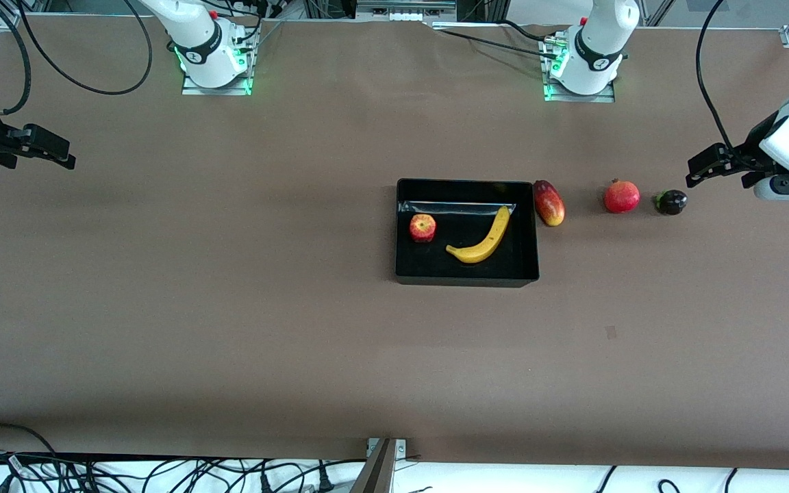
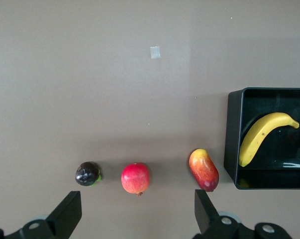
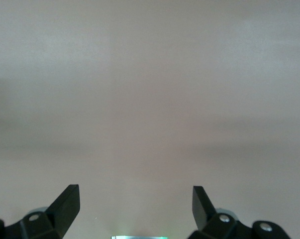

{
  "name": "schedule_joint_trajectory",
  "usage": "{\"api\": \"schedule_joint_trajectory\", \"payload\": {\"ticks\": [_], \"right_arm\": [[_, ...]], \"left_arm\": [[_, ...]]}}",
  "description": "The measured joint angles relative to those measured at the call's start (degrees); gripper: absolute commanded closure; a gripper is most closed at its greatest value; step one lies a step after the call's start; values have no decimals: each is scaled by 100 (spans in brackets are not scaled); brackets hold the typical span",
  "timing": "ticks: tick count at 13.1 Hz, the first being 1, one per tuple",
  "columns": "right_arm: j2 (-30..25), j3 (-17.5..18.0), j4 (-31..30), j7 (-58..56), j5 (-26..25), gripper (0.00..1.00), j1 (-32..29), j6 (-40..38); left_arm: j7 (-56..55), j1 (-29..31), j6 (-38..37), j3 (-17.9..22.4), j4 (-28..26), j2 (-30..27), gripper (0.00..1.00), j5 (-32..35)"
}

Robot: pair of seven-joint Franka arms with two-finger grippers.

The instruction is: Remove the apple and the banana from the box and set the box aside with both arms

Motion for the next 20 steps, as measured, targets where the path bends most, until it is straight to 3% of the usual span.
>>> {"api": "schedule_joint_trajectory", "payload": {"ticks": [16,20], "right_arm": [[0,0,0,0,0,0,0,0],[0,0,0,0,0,0,0,-7]], "left_arm": [[14,-12,-61,-13,150,10,0,17],[15,-34,-61,-196,153,106,0,17]]}}
